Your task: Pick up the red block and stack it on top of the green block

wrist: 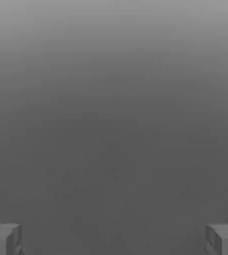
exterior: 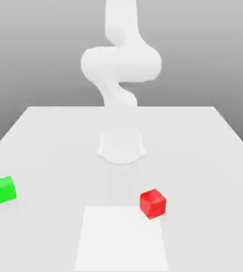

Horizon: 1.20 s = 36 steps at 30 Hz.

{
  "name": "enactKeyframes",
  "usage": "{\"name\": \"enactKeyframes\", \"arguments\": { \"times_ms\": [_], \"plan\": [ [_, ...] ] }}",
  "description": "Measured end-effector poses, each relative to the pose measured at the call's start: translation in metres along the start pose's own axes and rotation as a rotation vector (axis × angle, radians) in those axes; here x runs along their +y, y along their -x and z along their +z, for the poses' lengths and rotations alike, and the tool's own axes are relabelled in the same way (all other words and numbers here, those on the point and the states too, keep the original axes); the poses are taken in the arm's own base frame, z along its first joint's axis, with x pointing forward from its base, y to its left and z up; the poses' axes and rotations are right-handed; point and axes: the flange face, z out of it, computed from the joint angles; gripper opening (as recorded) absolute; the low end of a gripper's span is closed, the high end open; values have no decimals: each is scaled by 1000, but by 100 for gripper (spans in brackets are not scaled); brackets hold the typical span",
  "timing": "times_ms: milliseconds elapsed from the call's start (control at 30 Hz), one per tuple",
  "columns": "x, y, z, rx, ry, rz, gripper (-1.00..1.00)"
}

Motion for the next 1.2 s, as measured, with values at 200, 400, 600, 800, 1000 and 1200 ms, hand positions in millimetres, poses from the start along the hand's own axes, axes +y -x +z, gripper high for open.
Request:
{"name": "enactKeyframes", "arguments": {
  "times_ms": [200, 400, 600, 800, 1000, 1200],
  "plan": [
    [27, 70, 138, -191, 119, -129, 0],
    [86, 170, 240, -390, 240, -271, 0],
    [176, 287, 312, -598, 364, -422, 0],
    [210, 323, 351, -624, 377, -440, -100],
    [212, 325, 354, -624, 378, -441, -100],
    [194, 307, 327, -624, 379, -441, -100]
  ]
}}
